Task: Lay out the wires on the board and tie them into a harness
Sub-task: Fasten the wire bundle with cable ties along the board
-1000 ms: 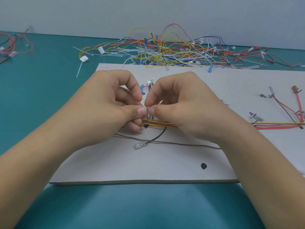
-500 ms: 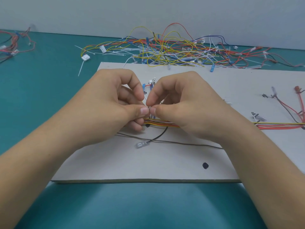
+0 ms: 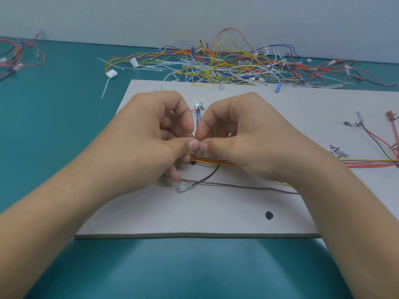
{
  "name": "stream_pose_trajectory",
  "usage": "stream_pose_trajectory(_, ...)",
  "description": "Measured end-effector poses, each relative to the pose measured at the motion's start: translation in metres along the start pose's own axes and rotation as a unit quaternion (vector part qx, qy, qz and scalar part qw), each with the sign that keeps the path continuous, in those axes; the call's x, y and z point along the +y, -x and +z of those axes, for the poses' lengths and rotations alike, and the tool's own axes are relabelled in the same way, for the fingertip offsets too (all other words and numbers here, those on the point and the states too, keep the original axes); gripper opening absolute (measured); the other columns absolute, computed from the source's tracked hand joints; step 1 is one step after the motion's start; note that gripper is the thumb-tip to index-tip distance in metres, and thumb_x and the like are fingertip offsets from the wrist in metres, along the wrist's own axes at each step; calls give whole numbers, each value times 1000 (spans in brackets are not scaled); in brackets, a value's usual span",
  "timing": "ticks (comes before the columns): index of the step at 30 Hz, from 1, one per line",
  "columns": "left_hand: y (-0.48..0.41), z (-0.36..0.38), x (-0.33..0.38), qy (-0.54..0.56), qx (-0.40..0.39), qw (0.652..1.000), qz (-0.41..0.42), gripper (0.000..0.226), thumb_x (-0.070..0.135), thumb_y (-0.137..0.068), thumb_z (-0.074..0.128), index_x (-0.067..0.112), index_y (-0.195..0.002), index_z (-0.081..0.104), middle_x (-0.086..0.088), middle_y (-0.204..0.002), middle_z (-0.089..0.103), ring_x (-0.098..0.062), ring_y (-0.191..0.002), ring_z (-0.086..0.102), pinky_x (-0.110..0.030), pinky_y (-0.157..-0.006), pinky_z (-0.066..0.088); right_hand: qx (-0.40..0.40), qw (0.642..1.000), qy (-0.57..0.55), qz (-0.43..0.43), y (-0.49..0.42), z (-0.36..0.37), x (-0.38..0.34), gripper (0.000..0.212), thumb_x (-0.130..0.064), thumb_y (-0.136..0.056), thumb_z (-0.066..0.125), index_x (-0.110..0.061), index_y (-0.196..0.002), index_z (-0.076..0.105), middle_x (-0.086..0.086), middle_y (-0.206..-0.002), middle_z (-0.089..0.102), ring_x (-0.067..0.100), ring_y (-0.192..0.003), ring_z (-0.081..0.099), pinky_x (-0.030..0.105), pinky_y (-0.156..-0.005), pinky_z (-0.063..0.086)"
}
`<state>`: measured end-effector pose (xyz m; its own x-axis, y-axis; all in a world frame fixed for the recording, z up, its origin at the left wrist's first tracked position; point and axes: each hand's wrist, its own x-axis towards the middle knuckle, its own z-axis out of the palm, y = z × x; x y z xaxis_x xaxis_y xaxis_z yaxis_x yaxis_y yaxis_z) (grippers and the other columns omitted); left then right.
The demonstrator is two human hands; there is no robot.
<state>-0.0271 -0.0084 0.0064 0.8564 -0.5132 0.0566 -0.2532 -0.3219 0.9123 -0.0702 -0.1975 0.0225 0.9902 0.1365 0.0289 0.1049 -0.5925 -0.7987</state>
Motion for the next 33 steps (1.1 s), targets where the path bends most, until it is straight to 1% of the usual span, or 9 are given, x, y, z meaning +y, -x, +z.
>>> stream_pose_trajectory(4, 0, -2, 1, -44, 11, 999, 9, 24, 12, -86, 81, 24, -81, 62, -3, -65, 69, -17, -44, 64, -30, -34, 47, 11, 999, 31, 2, 0, 0, 1, 13, -9, -84, 78, -20, -79, 73, -8, -65, 67, 0, -51, 52, 10, -50, 37)
stream_pose_trajectory(6, 0, -1, 2, -46, 11, 999, 7, 21, 17, -84, 82, 22, -81, 62, -5, -64, 69, -17, -40, 62, -30, -34, 48, 6, 1000, 27, 6, 0, -1, 2, 13, -9, -85, 77, -20, -80, 73, -7, -68, 68, 0, -52, 52, 11, -50, 37)
stream_pose_trajectory(10, -1, -2, 2, -3, -7, 1000, -3, 20, 8, -86, 80, 16, -77, 64, -12, -64, 68, -26, -53, 71, -41, -46, 60, 7, 999, 32, 4, 0, 0, 1, 13, -9, -85, 77, -20, -80, 72, -7, -69, 69, 0, -53, 53, 11, -51, 37)
stream_pose_trajectory(15, 1, -8, 3, 4, -54, 998, 9, 24, -5, -86, 75, 15, -78, 65, -8, -69, 71, -23, -61, 74, -38, -57, 64, 0, 1000, 25, 1, 1, -1, 1, 12, -10, -84, 77, -20, -81, 72, -6, -73, 70, 1, -55, 54, 11, -53, 38)
stream_pose_trajectory(19, 0, -4, 2, -17, -35, 999, 8, 24, -1, -85, 79, 16, -78, 63, -8, -66, 68, -27, -54, 69, -44, -49, 61, -15, 1000, 24, -7, 1, -1, 1, 10, -12, -83, 78, -20, -80, 73, -3, -74, 71, 7, -60, 59, 19, -56, 43)
stream_pose_trajectory(23, -1, -4, 1, -34, -21, 999, 16, 26, 3, -83, 82, 19, -78, 62, 0, -62, 66, -29, -47, 56, -32, -35, 47, -21, 1000, 19, -10, 1, 1, 1, 9, -14, -83, 78, -21, -81, 74, 0, -75, 72, 14, -63, 62, 22, -57, 44)
stream_pose_trajectory(25, -2, -5, 0, -31, -20, 999, 17, 25, 3, -83, 82, 18, -79, 62, -1, -63, 66, -25, -43, 52, -30, -33, 44, -18, 1000, 8, -13, 1, 0, 1, 9, -11, -83, 78, -19, -80, 75, -1, -73, 72, 15, -61, 61, 21, -56, 44)
stream_pose_trajectory(28, -2, -6, 0, -30, -23, 999, 21, 25, 11, -79, 85, 20, -79, 62, -3, -65, 69, -22, -37, 49, -29, -32, 42, -4, 1000, -14, -26, 1, -2, 0, 14, -3, -83, 74, -17, -80, 76, -5, -67, 69, 5, -56, 54, 16, -53, 41)
stream_pose_trajectory(33, -4, -9, -3, -23, -23, 999, 20, 23, 8, -82, 84, 19, -80, 64, -5, -69, 71, -22, -38, 48, -28, -33, 43, 24, 996, -74, -41, 1, 2, -1, 18, 7, -83, 71, -10, -85, 70, 8, -75, 69, 10, -60, 57, 20, -57, 45)
